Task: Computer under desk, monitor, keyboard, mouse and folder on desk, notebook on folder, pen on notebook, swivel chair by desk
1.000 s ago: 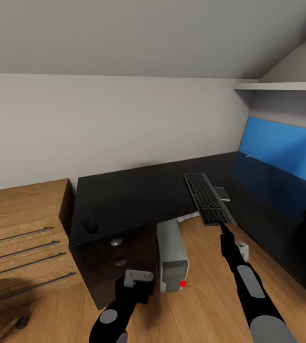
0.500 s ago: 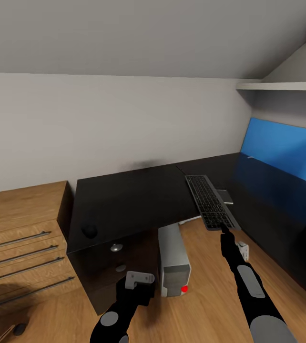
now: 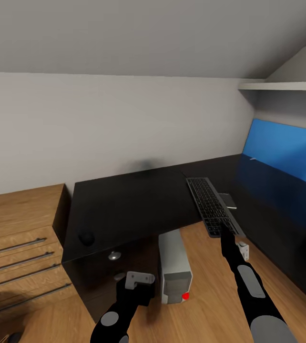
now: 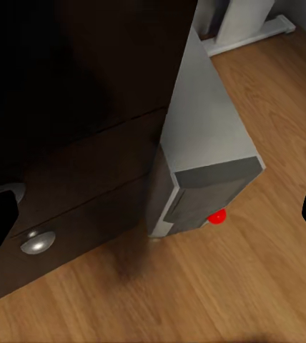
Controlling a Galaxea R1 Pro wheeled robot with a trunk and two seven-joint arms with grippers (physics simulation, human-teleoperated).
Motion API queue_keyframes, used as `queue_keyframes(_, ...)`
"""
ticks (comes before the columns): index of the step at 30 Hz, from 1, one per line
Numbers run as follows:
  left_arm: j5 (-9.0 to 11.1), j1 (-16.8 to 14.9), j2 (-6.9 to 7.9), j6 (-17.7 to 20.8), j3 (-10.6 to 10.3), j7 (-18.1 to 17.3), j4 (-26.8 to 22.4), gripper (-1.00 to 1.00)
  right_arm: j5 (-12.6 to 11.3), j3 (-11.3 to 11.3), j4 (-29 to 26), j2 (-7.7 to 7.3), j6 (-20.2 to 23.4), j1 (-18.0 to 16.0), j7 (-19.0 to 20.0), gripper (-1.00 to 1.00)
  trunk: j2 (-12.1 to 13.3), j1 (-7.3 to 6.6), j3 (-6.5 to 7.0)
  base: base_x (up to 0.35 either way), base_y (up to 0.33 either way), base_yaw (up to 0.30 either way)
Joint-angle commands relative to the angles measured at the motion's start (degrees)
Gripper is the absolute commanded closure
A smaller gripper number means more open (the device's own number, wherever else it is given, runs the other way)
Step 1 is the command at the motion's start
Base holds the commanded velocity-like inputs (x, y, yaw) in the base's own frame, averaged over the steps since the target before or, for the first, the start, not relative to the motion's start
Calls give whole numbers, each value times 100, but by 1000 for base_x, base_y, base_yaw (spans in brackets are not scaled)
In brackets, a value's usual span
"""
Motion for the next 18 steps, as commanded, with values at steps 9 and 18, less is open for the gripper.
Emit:
queue_keyframes(9, 60, -7, 2, 15, -9, 57, -1, -100, -55, -31, -6, 13, 49, -5, 24, 100, -3, 0, -5, 14, 0, 0)
queue_keyframes(18, 64, -5, 2, 15, -17, 51, -1, -100, -62, -31, -6, 21, 48, -5, 24, 100, -3, 0, -5, 0, 0, 0)
